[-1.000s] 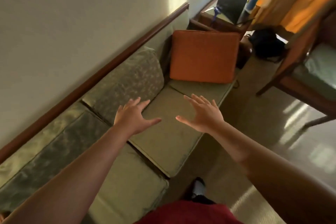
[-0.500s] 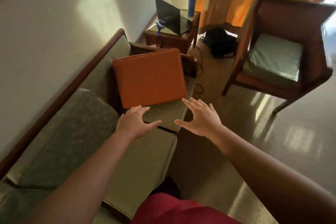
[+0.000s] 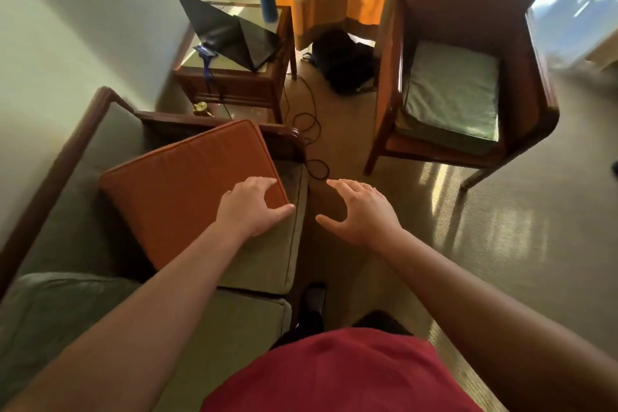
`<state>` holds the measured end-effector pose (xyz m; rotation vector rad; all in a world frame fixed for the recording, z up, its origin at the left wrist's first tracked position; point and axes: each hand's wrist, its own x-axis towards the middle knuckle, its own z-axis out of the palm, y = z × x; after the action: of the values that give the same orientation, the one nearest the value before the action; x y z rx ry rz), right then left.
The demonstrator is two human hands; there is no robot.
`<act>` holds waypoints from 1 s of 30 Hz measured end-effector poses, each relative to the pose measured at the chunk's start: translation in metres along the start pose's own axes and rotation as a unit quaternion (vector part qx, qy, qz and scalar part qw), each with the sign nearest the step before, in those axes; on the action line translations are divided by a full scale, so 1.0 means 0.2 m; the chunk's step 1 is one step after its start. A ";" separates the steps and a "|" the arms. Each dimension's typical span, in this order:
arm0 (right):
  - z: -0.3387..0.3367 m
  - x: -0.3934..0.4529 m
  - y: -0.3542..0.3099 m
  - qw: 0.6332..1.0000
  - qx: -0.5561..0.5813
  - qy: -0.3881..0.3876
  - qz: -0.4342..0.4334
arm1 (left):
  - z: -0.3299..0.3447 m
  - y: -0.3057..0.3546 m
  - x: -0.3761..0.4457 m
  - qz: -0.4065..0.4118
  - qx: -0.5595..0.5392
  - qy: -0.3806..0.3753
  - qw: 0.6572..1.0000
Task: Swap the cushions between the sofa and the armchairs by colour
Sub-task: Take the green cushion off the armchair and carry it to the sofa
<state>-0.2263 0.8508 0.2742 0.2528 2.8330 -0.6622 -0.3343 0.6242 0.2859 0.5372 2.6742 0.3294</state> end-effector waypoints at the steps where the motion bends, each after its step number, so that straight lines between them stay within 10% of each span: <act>1: -0.01 0.07 0.00 1.000 0.002 -0.003 -0.006 | 0.00 0.00 0.07 -0.006 -0.002 0.002 1.000; 18: -0.08 1.12 -0.11 0.982 -0.026 -0.094 -0.164 | -0.03 -0.26 0.55 -0.204 -0.071 0.030 0.976; 30: -0.34 1.46 0.36 0.997 -0.010 -0.029 -0.067 | -0.19 0.08 1.26 -0.072 -0.032 0.021 0.997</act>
<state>-0.5040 0.9789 0.2294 0.0408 2.8176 -0.6553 -0.5593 0.7376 0.2421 0.3196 2.7147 0.3863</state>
